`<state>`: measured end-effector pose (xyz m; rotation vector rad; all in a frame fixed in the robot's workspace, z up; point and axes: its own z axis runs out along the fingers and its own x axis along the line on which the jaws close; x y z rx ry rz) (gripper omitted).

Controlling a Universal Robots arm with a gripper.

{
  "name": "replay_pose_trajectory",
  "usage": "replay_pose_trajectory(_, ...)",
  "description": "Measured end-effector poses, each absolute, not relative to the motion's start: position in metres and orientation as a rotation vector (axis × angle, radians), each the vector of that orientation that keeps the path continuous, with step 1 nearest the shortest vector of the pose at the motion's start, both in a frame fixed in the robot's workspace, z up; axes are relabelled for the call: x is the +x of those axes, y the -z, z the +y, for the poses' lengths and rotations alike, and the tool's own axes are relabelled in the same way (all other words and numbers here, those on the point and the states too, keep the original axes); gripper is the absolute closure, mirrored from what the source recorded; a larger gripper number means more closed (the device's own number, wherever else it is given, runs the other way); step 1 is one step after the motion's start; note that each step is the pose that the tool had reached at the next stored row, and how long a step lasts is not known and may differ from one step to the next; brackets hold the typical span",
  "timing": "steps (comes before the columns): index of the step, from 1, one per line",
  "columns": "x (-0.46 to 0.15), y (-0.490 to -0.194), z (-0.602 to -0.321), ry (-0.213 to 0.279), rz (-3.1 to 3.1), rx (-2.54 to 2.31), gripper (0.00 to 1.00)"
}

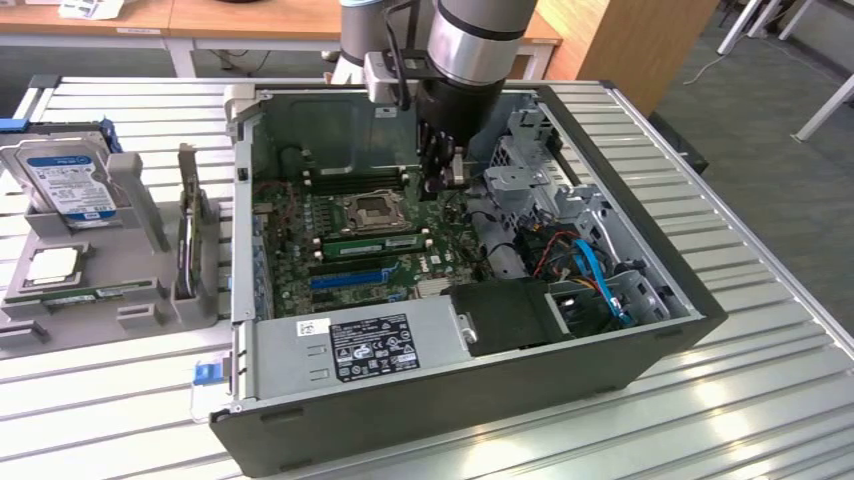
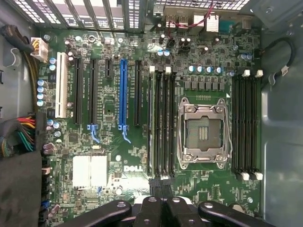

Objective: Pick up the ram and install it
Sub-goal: 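Press down the ram until it locks into place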

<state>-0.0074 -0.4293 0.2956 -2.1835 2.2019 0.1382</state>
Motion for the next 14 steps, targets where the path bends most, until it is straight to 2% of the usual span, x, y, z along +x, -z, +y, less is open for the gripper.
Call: replay_pose_trajectory(14, -0.007, -0.28, -0.429, -0.139, 2.202, -2.183, 0.9)
